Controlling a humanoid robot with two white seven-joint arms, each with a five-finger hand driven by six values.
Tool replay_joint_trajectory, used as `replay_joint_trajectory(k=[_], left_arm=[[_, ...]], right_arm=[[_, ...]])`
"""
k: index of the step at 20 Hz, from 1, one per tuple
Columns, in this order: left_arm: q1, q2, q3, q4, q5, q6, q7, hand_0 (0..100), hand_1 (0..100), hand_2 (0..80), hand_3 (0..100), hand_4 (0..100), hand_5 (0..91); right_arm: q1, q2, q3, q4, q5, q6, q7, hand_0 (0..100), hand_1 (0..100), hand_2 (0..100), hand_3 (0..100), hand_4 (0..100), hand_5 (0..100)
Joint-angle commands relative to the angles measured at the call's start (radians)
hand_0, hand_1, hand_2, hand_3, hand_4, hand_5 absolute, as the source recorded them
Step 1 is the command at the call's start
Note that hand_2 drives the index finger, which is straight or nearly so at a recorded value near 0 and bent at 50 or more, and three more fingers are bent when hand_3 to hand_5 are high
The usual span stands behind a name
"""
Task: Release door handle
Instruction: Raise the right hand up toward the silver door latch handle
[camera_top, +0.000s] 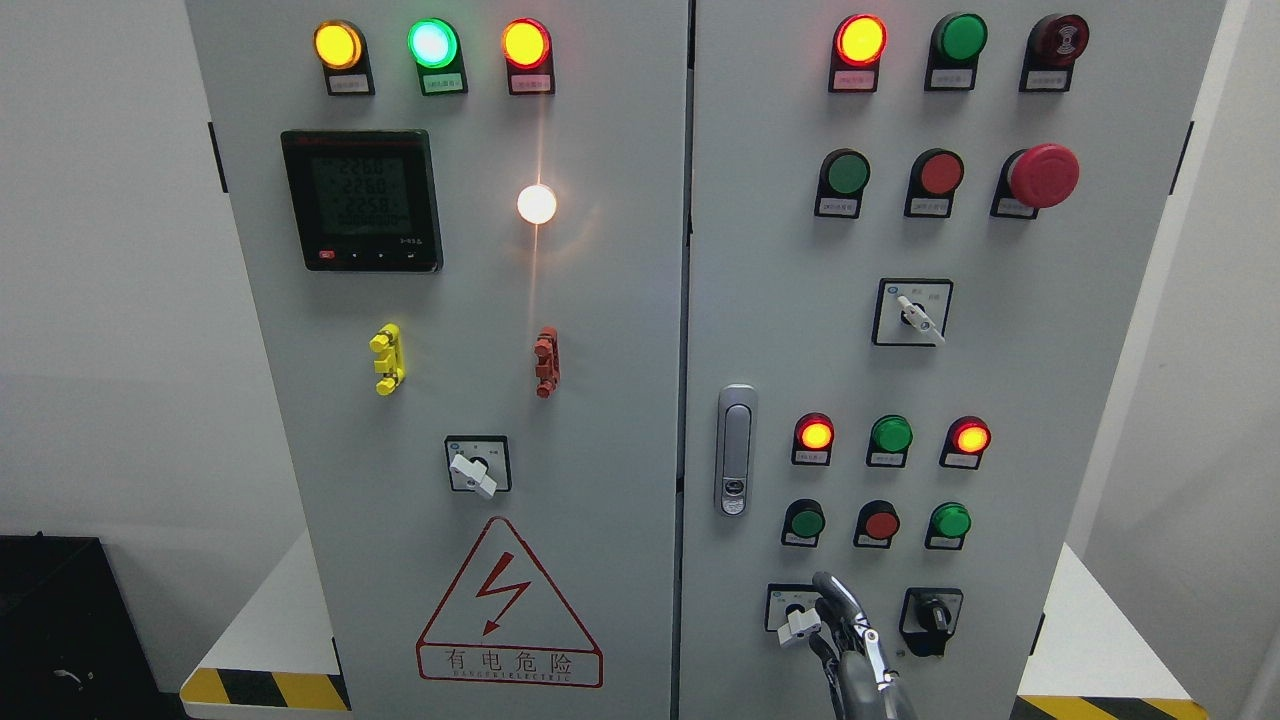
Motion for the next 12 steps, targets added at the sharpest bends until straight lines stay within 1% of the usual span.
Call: replay_joint_trajectory(k=[1,2,3,4,5,6,7,12], left_arm=[[0.017,0.0,0.0,0.0,0.0,-0.001,0.0,12,56,0.0,0,0,0.0],[0.017,0.0,0.0,0.0,0.0,-0.001,0.0,12,56,0.0,0,0,0.0],[0.017,0.0,0.0,0.0,0.0,-0.001,0.0,12,56,0.0,0,0,0.0],[0.017,0.0,0.0,0.0,-0.001,-0.001,0.0,12,56,0.0,0,0,0.0],[0.017,0.0,0.0,0.0,0.0,-0.001,0.0,12,56,0.0,0,0,0.0],[0.017,0.0,0.0,0.0,0.0,-0.001,0.0,12,56,0.0,0,0,0.0],[0.017,0.0,0.0,0.0,0.0,-0.001,0.0,12,56,0.0,0,0,0.0],[0.017,0.0,0.0,0.0,0.0,-0.001,0.0,12,56,0.0,0,0,0.0]], right_arm=[[-0.003,-0.003,0.01,0.001,0.096,0.0,0.001,37,7,0,33,47,38],[-0.003,-0.003,0.01,0.002,0.142,0.0,0.001,38,12,0,51,59,50],[-0.003,-0.003,0.01,0.004,0.186,0.0,0.007,41,16,0,63,67,61],[-0.003,-0.002,0.008,0.004,0.226,0.0,0.024,43,18,1,68,72,67],[-0.004,-0.002,0.008,0.002,0.26,-0.001,0.042,46,21,2,74,78,78],[-0.006,0.0,0.008,-0.001,0.288,-0.001,0.052,48,22,3,75,79,80],[-0.006,0.0,0.008,-0.002,0.315,-0.001,0.052,49,22,3,75,79,81],[-0.015,-0.002,0.006,-0.008,0.38,-0.004,0.053,53,24,3,75,78,78]])
